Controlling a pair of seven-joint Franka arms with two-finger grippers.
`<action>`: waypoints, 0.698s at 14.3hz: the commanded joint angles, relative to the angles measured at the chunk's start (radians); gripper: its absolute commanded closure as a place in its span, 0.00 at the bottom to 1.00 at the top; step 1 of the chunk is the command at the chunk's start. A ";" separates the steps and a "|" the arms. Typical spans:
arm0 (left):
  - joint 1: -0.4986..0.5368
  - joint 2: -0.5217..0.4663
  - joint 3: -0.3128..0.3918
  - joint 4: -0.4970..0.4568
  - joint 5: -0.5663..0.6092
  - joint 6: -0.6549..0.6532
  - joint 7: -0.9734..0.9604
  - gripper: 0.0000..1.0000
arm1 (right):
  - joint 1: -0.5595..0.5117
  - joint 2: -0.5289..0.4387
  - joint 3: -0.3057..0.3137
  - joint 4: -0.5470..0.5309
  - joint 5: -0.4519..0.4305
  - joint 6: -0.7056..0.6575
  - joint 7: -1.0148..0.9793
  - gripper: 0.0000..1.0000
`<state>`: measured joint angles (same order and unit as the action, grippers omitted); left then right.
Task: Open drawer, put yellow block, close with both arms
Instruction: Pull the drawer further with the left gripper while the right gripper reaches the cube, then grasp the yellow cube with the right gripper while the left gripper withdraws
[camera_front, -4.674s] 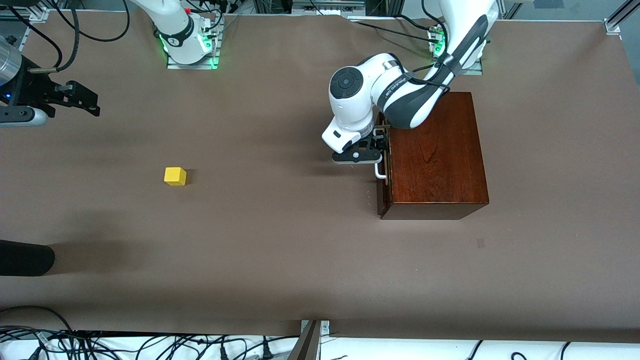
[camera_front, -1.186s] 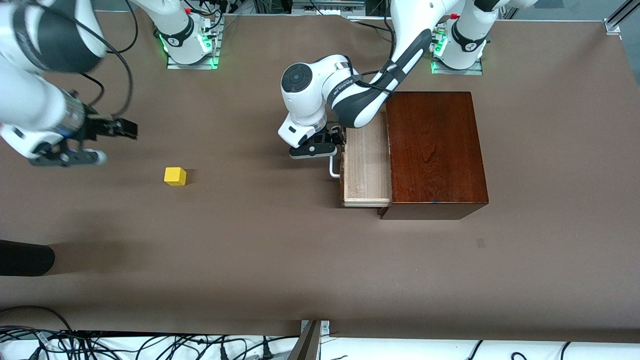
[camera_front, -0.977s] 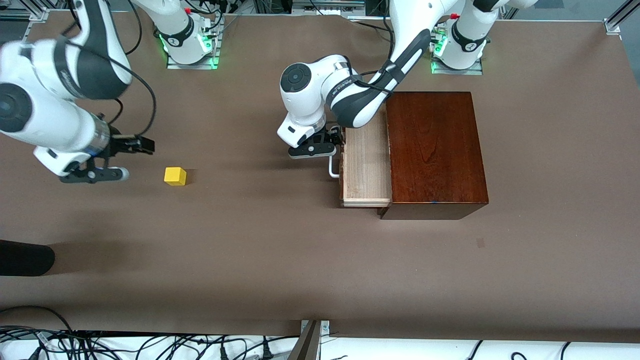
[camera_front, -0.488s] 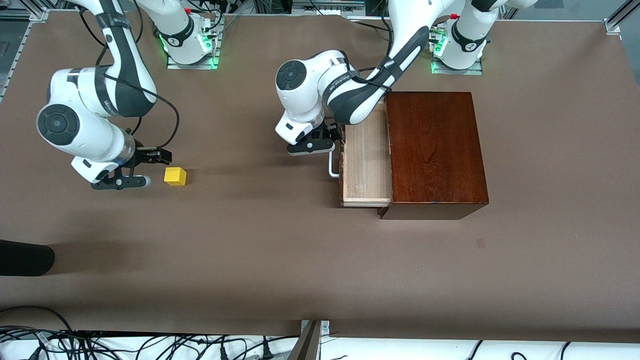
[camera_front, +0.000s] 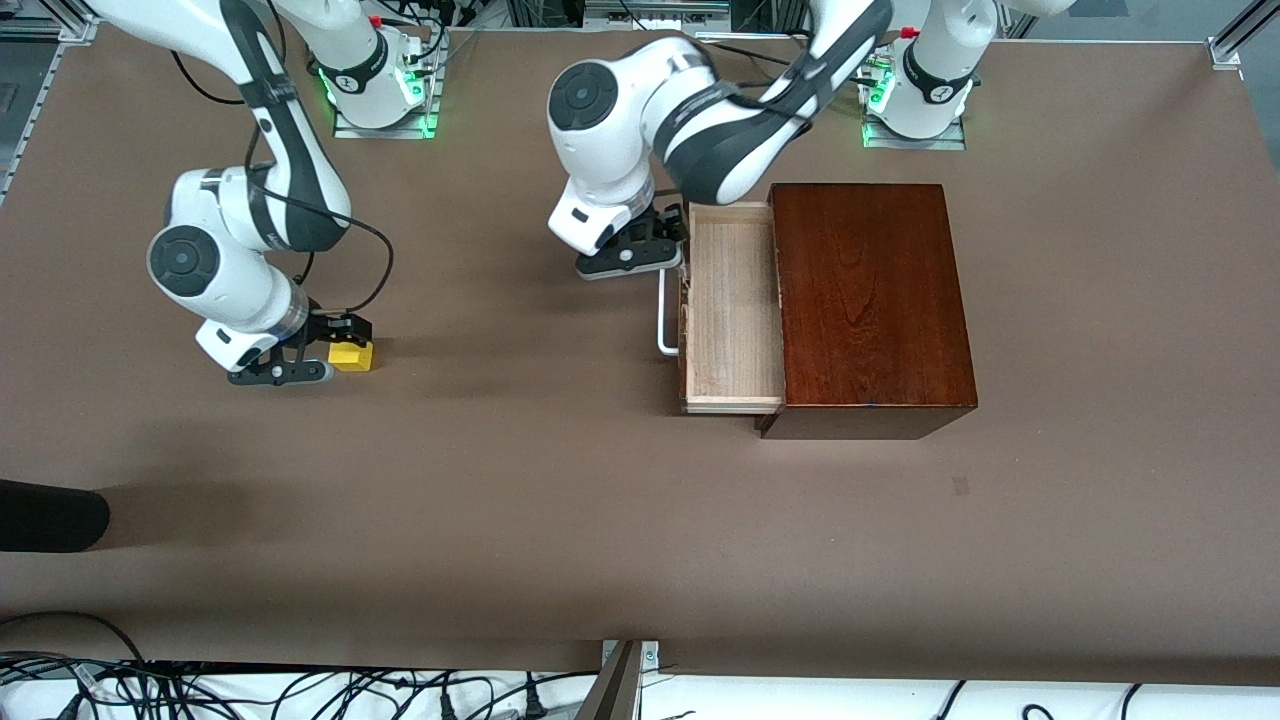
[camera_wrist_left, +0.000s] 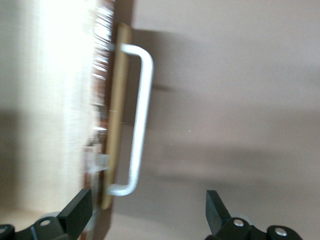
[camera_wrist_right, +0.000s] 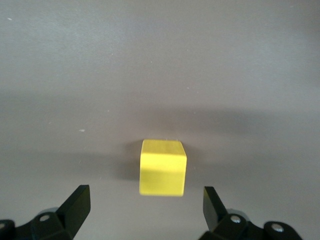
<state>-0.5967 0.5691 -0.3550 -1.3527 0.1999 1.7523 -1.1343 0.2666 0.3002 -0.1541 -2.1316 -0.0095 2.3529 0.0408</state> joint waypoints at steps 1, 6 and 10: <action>0.122 -0.124 -0.047 -0.052 -0.043 -0.068 0.039 0.00 | 0.000 0.043 0.004 -0.022 0.013 0.080 0.011 0.00; 0.331 -0.314 -0.061 -0.131 -0.126 -0.154 0.293 0.00 | -0.007 0.091 0.001 -0.030 0.013 0.117 -0.010 0.00; 0.431 -0.434 -0.017 -0.175 -0.157 -0.232 0.529 0.00 | -0.012 0.112 0.001 -0.030 0.013 0.120 -0.012 0.00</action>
<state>-0.1997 0.2315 -0.3904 -1.4389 0.0712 1.5278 -0.7033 0.2627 0.4102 -0.1569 -2.1502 -0.0093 2.4536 0.0414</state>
